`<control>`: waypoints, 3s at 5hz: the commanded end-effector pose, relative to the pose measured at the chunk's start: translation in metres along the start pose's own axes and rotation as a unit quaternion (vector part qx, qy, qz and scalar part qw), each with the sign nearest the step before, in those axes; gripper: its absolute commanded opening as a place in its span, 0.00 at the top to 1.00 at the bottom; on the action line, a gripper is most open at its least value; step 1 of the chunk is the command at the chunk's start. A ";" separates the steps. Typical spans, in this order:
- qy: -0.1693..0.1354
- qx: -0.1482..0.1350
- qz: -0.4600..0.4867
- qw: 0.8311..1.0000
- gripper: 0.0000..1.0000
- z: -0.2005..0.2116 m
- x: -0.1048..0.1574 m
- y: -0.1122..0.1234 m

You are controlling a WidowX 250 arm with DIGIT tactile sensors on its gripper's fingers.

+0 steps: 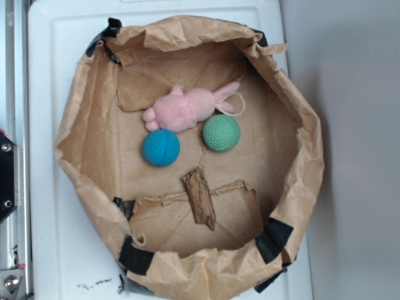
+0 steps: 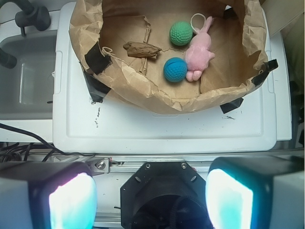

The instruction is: Grab the wood chip.

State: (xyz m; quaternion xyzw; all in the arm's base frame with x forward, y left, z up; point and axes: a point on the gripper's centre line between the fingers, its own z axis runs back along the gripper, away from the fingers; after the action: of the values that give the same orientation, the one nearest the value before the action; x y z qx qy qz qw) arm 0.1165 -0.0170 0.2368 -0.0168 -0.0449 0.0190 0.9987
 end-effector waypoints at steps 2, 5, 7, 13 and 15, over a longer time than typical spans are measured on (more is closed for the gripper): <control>-0.003 0.003 -0.010 1.000 0.00 -0.001 0.051 0.019; -0.003 -0.041 -0.109 0.993 0.00 -0.010 0.155 0.073; 0.042 -0.031 -0.231 0.971 0.00 -0.060 0.148 0.078; 0.020 0.005 -0.434 0.901 0.00 -0.141 0.173 0.014; -0.018 -0.039 -0.439 0.897 0.00 -0.106 0.163 0.042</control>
State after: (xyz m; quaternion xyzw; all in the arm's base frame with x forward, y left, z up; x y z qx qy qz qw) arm 0.2851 0.0274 0.1275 -0.0488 -0.0407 -0.4225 0.9041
